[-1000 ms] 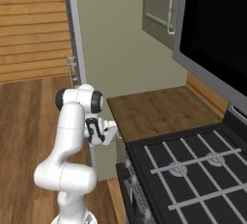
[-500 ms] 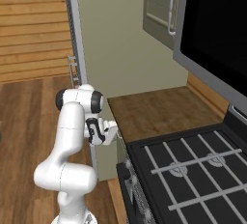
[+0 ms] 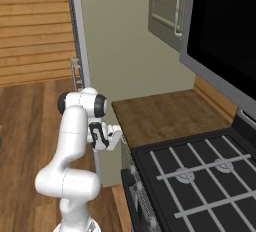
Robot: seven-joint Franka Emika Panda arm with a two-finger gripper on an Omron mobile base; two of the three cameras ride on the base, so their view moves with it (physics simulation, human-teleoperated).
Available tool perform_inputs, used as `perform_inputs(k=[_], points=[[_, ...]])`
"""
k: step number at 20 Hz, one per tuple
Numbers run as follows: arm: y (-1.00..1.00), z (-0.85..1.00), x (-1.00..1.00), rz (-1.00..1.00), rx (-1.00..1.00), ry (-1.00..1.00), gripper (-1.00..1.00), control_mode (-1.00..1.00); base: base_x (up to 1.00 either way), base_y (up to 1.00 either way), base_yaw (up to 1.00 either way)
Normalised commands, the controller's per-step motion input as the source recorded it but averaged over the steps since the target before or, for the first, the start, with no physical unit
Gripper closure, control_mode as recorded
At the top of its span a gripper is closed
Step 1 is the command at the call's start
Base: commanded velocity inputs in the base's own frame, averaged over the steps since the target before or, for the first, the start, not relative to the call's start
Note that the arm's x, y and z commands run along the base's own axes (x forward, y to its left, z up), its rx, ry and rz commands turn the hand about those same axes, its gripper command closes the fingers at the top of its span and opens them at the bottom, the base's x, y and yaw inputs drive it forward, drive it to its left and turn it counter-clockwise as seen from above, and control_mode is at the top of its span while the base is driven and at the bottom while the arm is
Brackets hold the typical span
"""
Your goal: Take a straw from the drawer in front and place it inside the glass cup on the dining counter.
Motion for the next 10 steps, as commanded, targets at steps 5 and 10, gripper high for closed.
perform_inputs(k=[5,10], points=[[0.0,-0.13,-0.24,0.0,0.0,0.0,1.0,-1.0,0.0,0.0,0.0],[0.09,-0.12,-0.42,0.0,0.0,0.0,1.0,-1.0,0.0,0.0,0.0]])
